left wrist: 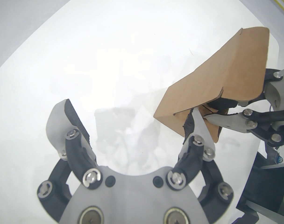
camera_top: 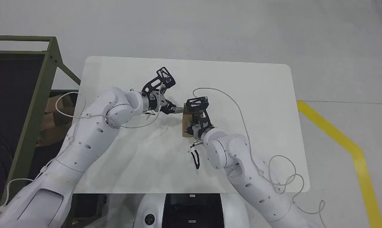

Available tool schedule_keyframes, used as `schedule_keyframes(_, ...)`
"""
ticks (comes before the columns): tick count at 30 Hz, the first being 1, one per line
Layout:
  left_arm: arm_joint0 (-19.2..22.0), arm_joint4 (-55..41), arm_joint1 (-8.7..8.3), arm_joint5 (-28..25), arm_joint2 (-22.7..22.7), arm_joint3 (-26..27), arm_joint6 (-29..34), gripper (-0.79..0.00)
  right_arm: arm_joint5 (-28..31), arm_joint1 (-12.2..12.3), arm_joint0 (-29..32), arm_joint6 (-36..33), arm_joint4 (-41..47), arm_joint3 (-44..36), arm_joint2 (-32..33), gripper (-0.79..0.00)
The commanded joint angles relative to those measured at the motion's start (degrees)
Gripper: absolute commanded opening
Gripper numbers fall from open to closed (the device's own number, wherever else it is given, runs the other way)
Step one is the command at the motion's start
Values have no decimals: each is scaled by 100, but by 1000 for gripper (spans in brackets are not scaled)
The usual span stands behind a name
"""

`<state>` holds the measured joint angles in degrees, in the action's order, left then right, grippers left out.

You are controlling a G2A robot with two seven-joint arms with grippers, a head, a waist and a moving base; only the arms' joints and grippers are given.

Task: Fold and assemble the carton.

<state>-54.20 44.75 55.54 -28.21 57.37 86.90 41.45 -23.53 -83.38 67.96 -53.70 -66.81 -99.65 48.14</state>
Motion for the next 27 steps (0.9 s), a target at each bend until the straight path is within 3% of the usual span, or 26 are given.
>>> schedule_keyframes(1, 8, 9, 9, 7, -9, -12, -14, 0, -30, -8, 23, 54, 16, -4, 27, -625)
schedule_keyframes(9, -50, 24, 15, -57, 41, -19, -141, 0, -11, -35, 47, 75, 32, 42, 66, -634)
schedule_keyframes(21, -466, -164, -71, 54, 589, 217, -660, 0, 4, -83, 41, 77, 3, 90, 73, -643)
schedule_keyframes(27, -434, -223, -19, 195, 428, 324, -523, 0, 6, -100, 68, 84, -18, 78, 93, -643)
